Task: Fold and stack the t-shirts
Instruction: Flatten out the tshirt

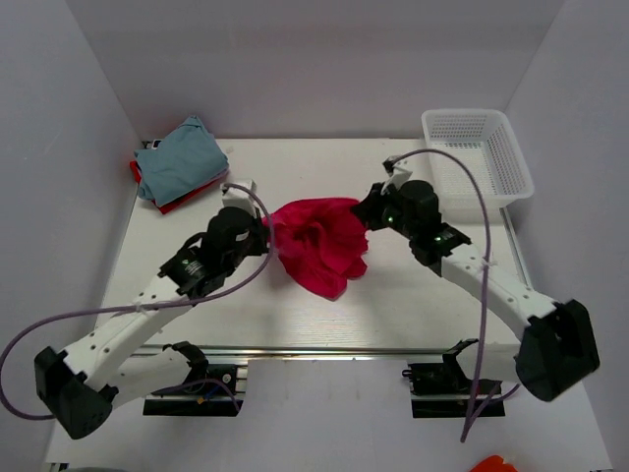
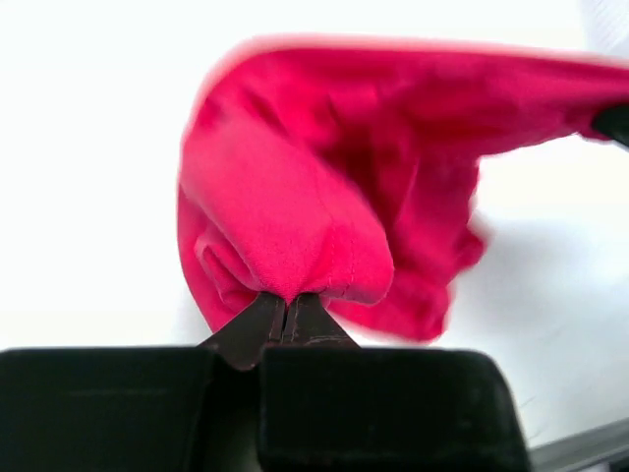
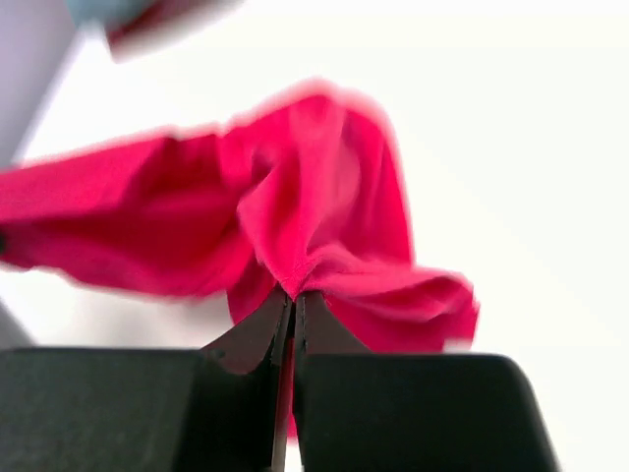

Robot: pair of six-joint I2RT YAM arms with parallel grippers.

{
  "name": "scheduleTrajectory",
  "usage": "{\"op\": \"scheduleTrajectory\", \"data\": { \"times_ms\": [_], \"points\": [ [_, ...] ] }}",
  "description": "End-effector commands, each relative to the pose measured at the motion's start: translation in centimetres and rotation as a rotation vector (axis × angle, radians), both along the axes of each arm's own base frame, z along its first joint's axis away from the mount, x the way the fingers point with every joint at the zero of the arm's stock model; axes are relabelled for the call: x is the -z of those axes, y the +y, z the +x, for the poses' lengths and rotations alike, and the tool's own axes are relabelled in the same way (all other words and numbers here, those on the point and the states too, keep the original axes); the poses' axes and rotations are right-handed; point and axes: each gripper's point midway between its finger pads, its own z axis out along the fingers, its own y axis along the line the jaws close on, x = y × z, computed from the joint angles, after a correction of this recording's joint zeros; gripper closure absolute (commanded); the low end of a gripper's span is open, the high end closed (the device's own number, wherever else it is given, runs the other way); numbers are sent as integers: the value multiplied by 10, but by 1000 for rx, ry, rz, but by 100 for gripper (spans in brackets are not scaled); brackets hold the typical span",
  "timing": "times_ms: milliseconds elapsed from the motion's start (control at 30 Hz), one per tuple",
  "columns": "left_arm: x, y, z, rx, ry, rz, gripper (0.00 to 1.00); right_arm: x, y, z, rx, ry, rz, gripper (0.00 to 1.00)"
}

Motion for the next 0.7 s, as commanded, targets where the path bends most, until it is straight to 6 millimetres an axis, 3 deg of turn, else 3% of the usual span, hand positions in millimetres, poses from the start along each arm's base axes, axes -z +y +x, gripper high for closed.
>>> {"op": "scheduleTrajectory", "data": {
  "times_ms": [0,67,300,333,367,467,500,567,667],
  "points": [
    [-71,23,7,-108,-182,-64,100,-98,-33,24,200,-275,42,100],
    [-94,40,5,-175,-235,-71,100,-139,-58,25,318,-364,60,100],
    [-176,107,-8,-466,-392,-100,100,-235,-128,11,603,-592,47,100],
    [-193,124,-13,-530,-427,-113,100,-261,-144,4,657,-653,53,100],
    [-201,132,-17,-560,-444,-119,100,-262,-148,2,677,-661,42,100],
    [-225,162,-35,-667,-490,-156,100,-301,-176,-10,779,-739,26,100],
    [-229,169,-40,-687,-500,-162,100,-325,-188,-19,830,-775,56,100],
    [-242,186,-53,-734,-539,-197,100,-353,-205,-34,878,-830,46,100],
    [-262,204,-70,-760,-599,-242,100,-383,-221,-55,907,-901,62,100]
  ]
}}
